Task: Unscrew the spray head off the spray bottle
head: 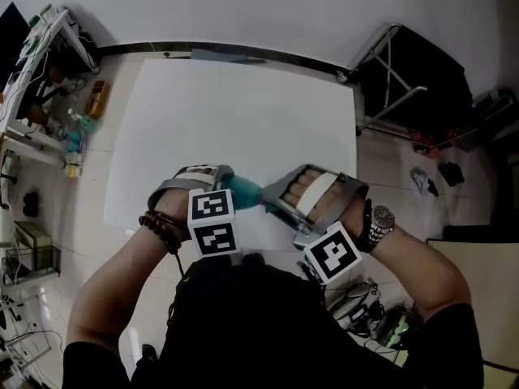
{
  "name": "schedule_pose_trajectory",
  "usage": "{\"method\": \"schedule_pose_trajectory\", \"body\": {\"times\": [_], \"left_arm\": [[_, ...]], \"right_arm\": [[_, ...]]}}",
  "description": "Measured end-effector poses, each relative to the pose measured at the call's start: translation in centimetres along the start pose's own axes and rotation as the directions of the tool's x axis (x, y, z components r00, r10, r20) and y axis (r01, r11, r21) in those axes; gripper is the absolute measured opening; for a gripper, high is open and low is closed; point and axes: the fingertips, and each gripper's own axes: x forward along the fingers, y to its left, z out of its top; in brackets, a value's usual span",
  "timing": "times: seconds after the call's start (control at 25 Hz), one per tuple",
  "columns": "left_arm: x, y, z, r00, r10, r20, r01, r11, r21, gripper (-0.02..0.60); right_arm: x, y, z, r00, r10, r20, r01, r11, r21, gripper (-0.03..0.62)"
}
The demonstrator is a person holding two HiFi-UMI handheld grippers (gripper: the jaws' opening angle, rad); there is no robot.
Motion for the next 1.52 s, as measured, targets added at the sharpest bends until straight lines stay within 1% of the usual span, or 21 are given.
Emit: {"method": "schedule_pose_trajectory", "body": {"times": [0.12, 0.36, 0.52, 0.68, 1.0, 1.16, 1.28, 1.44, 1.52], "left_arm": [[0.3, 0.0, -0.9, 1.000, -0.004, -0.018, 0.003, 1.000, -0.003, 0.382], [0.7, 0.4, -2.0, 1.000, 0.002, -0.022, -0.003, 0.999, -0.039, 0.382], [1.1, 0.9, -2.9, 1.000, 0.013, -0.025, -0.015, 0.998, -0.061, 0.382], [1.4, 1.5, -3.6, 0.999, 0.040, -0.031, -0.043, 0.995, -0.086, 0.382], [2.5, 2.7, -5.8, 0.996, 0.082, -0.043, -0.087, 0.985, -0.147, 0.383], [3.1, 3.3, -6.8, 0.994, 0.097, -0.040, -0.103, 0.976, -0.194, 0.383], [3.5, 3.6, -7.2, 0.995, 0.094, -0.021, -0.096, 0.965, -0.244, 0.383], [3.7, 4.1, -7.5, 0.995, 0.103, 0.015, -0.093, 0.942, -0.323, 0.383], [4.0, 4.2, -7.5, 0.993, 0.115, 0.034, -0.095, 0.926, -0.364, 0.383]], "right_arm": [[-0.2, 0.2, -0.4, 1.000, -0.001, -0.006, 0.001, 1.000, -0.017, 0.119], [-0.6, 0.3, -1.1, 1.000, 0.006, -0.008, -0.006, 1.000, 0.026, 0.120], [-1.0, -0.3, -1.2, 1.000, 0.000, 0.008, -0.001, 0.996, 0.084, 0.120], [-1.9, -0.6, -1.7, 1.000, -0.011, 0.012, 0.009, 0.989, 0.145, 0.120], [-3.5, -1.3, -3.5, 0.999, -0.050, 0.014, 0.043, 0.956, 0.289, 0.120], [-3.9, -1.0, -4.3, 0.998, -0.059, 0.011, 0.052, 0.939, 0.340, 0.120], [-4.0, -0.9, -4.4, 0.998, -0.065, 0.016, 0.054, 0.927, 0.372, 0.120], [-3.9, -0.7, -4.6, 0.997, -0.079, 0.010, 0.068, 0.910, 0.409, 0.120], [-3.7, -0.4, -4.9, 0.996, -0.092, -0.002, 0.083, 0.895, 0.438, 0.120]]}}
